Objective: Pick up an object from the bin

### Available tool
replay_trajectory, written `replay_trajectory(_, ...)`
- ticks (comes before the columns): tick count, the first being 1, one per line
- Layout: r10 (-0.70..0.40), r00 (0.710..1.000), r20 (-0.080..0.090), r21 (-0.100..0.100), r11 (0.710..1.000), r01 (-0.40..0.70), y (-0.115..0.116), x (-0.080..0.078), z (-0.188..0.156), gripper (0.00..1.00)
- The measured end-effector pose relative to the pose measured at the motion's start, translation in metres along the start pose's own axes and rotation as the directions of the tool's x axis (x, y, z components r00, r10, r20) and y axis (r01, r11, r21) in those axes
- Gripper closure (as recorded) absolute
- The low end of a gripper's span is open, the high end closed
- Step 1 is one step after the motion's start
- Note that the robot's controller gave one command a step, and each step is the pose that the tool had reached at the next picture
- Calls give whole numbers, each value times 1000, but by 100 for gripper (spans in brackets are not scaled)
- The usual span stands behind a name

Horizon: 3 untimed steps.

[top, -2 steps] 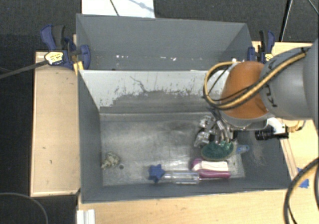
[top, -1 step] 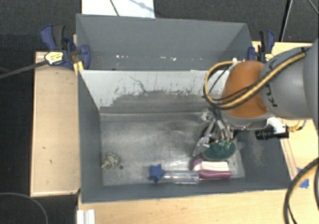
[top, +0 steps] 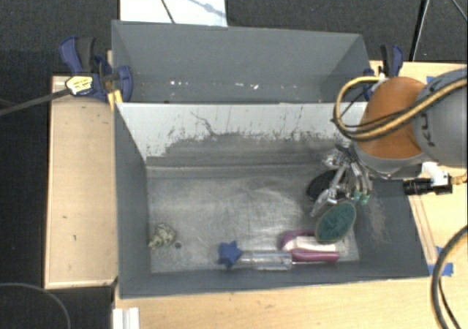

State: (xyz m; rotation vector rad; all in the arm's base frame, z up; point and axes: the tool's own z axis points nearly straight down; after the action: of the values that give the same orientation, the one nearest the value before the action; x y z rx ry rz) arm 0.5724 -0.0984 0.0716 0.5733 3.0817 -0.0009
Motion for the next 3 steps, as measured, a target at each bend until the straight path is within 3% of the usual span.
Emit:
replay_trajectory(1,-4,1000,-6,-3,1000,4,4,2,0,100)
replay_trajectory(2,-41,999,4,-3,999,41,28,6,-145,100)
replay_trajectory(3,-254,967,-6,-3,967,254,82,54,-147,100)
